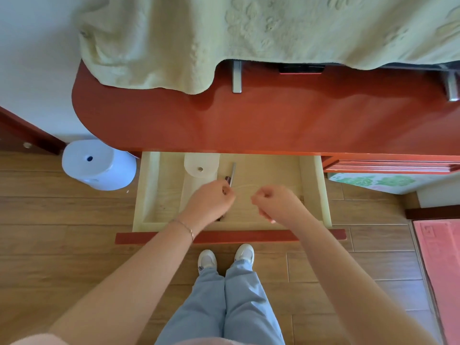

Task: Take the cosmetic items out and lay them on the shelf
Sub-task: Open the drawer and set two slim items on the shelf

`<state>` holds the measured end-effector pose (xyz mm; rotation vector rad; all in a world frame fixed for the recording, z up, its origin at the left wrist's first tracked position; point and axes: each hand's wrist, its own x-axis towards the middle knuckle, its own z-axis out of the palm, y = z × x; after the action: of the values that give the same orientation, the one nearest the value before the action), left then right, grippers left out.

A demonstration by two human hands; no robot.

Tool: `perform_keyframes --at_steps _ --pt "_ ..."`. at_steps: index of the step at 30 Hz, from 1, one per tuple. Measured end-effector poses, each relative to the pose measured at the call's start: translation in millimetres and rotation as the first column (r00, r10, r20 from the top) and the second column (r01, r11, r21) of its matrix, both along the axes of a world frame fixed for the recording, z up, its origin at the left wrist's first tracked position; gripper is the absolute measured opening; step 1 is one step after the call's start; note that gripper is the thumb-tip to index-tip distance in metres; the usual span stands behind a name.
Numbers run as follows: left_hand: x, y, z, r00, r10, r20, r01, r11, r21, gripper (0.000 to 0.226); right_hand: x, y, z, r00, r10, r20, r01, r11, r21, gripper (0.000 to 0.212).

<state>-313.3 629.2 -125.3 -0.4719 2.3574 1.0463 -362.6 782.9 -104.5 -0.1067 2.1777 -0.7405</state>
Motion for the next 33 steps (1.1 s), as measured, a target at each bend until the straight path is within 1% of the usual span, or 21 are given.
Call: perform_keyframes --at_steps 1,3,6,8,9,11,15,18,21,23,25,26,29,33 --pt "-8.5 -2.7 -9.9 1.000 0.023 -0.003 -0.023 0.995 -0.093 0.021 -7.4 -9.9 -14.5 1.000 -0.009 0.001 0.009 0.999 0.034 0.013" --pt "-20.4 -4.5 -29.2 0.999 0.013 0.033 -0.006 0.981 -0.194 0.020 -16.2 -28.4 -42.3 0.999 -0.046 0.016 0.044 0.996 0.076 0.012" --pt "-26.8 -3.8 -51.1 0.997 -0.007 0.076 0.027 0.964 -0.264 0.016 -18.1 -46.6 -72.9 0.996 -0.094 -0.003 0.094 0.984 0.149 0.012" --pt "-26.5 -2.3 -62.1 0.994 -0.019 0.111 0.051 0.954 -0.294 0.025 -15.9 -51.8 -85.6 0.993 -0.117 -0.003 0.115 0.972 0.203 0.010" --pt "-26.0 -1.3 -66.4 0.990 -0.031 0.137 0.072 0.950 -0.304 0.025 -14.8 -53.7 -89.7 0.993 -0.119 -0.007 0.118 0.967 0.226 0.009" --pt "-24.7 0.4 -72.3 0.984 -0.054 0.170 0.105 0.945 -0.311 0.022 -13.3 -57.3 -95.6 0.993 -0.120 -0.020 0.121 0.962 0.244 0.014" --pt "-22.9 2.0 -82.6 0.988 -0.048 0.148 0.094 0.940 -0.328 0.016 -11.1 -64.0 -103.2 0.993 -0.110 -0.039 0.116 0.964 0.239 0.023" --pt "-23.0 3.9 -84.2 0.988 -0.039 0.149 0.089 0.934 -0.347 0.013 -8.9 -68.3 -107.7 0.993 -0.088 -0.079 0.106 0.959 0.262 0.022" --pt "-23.8 5.3 -84.6 0.984 -0.040 0.173 0.100 0.931 -0.351 0.014 -9.1 -70.2 -108.8 0.992 -0.054 -0.111 0.085 0.951 0.298 0.022" --pt "-23.9 7.0 -83.9 0.982 -0.034 0.187 0.096 0.938 -0.332 0.016 -11.5 -67.4 -106.0 0.995 -0.015 -0.103 0.047 0.951 0.306 0.026" --pt "-24.5 8.5 -80.1 0.982 -0.030 0.188 0.087 0.949 -0.303 0.023 -15.6 -60.6 -96.6 0.996 0.023 -0.088 0.004 0.955 0.296 0.028" --pt "-24.8 8.4 -76.8 0.983 -0.033 0.179 0.085 0.953 -0.291 0.025 -18.0 -56.5 -89.9 0.995 0.033 -0.091 -0.006 0.959 0.282 0.024" --pt "-29.0 8.3 -58.8 0.991 -0.076 0.108 0.103 0.956 -0.276 0.017 -27.1 -40.9 -66.1 0.988 0.079 -0.131 -0.041 0.962 0.271 0.013" --pt "-36.4 13.2 -21.9 0.988 -0.152 -0.018 0.141 0.949 -0.282 0.014 -30.0 -12.1 -26.6 0.964 0.202 -0.175 -0.141 0.941 0.307 0.011"
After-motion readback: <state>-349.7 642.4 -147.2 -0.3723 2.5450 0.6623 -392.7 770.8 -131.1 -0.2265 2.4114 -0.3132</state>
